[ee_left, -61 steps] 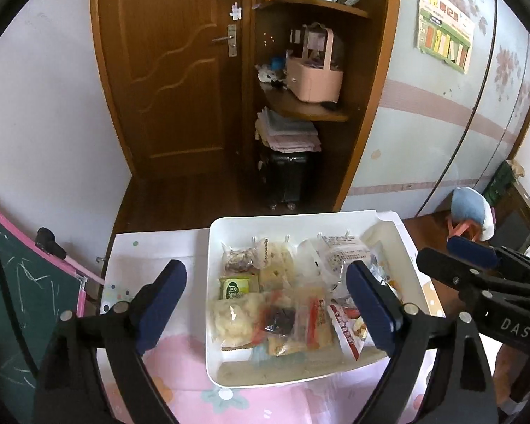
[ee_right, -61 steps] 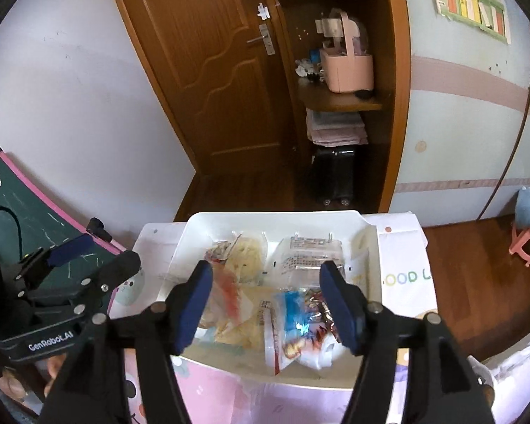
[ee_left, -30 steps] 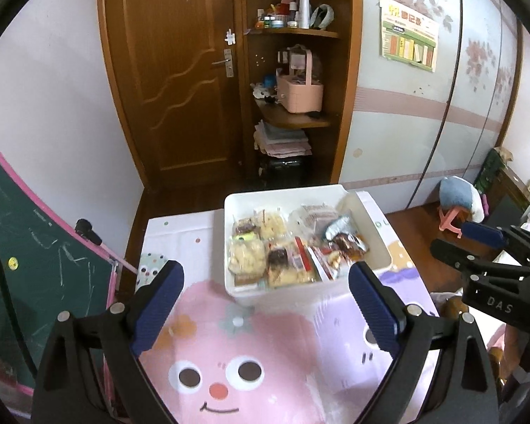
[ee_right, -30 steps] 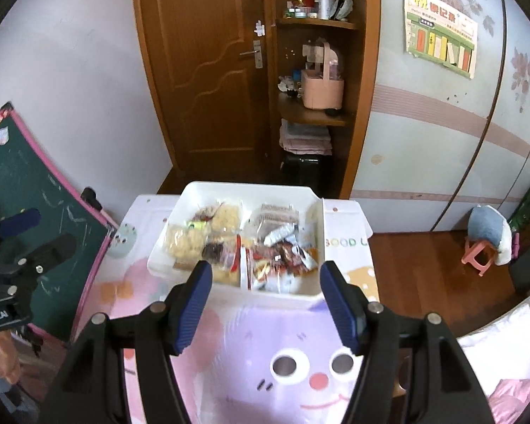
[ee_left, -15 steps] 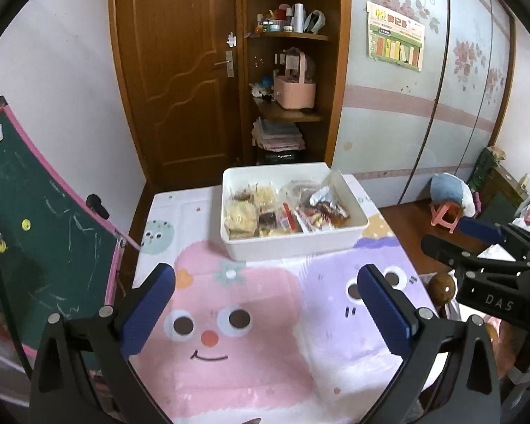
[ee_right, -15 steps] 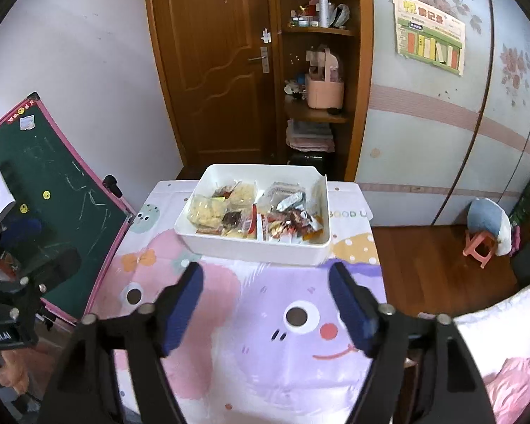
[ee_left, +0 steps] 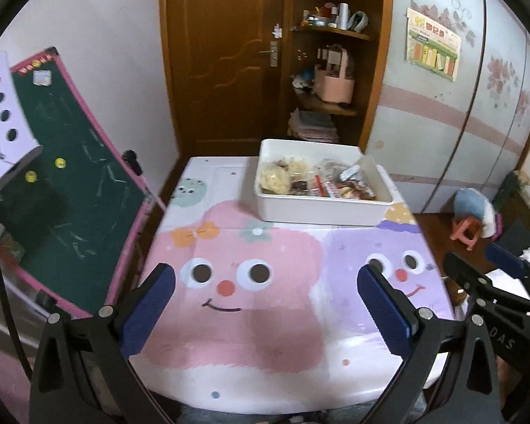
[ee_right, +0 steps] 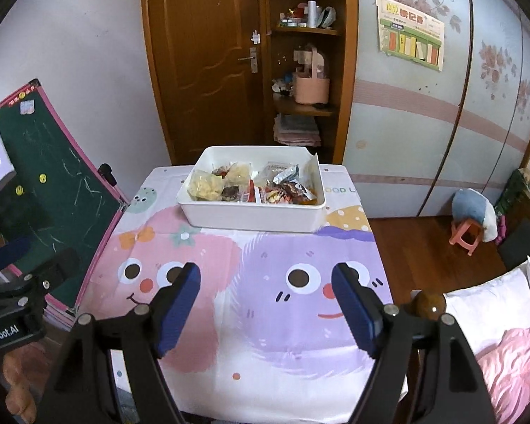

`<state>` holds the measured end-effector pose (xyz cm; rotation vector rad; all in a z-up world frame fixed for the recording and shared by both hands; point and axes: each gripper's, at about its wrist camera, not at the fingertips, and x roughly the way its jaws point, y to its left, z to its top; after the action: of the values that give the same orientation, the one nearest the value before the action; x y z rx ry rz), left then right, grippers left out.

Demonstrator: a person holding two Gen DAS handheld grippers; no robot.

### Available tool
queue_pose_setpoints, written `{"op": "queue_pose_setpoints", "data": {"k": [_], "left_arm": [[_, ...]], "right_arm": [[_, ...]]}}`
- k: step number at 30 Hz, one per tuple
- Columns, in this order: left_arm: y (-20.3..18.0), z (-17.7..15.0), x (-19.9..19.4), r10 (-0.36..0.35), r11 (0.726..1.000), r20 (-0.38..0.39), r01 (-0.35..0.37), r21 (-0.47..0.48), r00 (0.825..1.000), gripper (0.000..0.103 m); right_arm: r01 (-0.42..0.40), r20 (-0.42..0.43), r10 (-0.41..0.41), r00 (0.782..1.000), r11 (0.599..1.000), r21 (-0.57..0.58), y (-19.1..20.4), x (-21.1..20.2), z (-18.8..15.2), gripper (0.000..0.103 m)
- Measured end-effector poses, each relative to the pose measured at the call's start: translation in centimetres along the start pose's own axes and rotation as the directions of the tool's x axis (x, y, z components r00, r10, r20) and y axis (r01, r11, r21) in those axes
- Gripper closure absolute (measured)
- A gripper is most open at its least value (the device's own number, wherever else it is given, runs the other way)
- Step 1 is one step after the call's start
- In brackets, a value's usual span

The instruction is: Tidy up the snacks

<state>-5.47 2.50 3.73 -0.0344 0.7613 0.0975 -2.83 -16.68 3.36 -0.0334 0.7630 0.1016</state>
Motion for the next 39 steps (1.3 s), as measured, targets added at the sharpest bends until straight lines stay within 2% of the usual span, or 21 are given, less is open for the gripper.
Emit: {"op": "queue_pose_setpoints", "data": {"k": [2, 4, 12, 26, 39], "left_arm": [[-0.3, -0.7, -0.1, 0.053, 0.998, 0.01, -0.053, 0.021, 0.999, 0.001], [-0.5, -1.6, -0.1, 0.069, 0.997, 0.007, -0.07, 0.028, 0.998, 0.001], [-0.6, -2.7, 1.8, 0.033, 0.999, -0.069, -0.032, 0.015, 0.997, 0.001], [-0.9, -3.2, 3.1, 0.018, 1.0, -0.112, -0.016, 0.016, 0.994, 0.001], [-0.8, -3.5, 3.6, 0.01, 1.0, -0.126, -0.01, 0.001, 0.992, 0.001]], "right_arm": [[0.024, 0.007, -0.024, 1.0, 1.0, -0.001, 0.4, -0.1, -1.0, 0.026], [0.044, 0.018, -0.044, 0.999, 0.999, -0.01, 0.9, -0.2, -2.1, 0.026], [0.021, 0.012, -0.021, 1.0, 0.998, -0.06, 2.2, -0.3, -3.6, 0.026], [-0.013, -0.05, 0.012, 0.999, 1.0, -0.026, 1.7, 1.3, -3.8, 0.026], [-0.018, -0.052, 0.017, 0.999, 1.0, -0.025, 1.6, 1.4, -3.9, 0.026]]}}
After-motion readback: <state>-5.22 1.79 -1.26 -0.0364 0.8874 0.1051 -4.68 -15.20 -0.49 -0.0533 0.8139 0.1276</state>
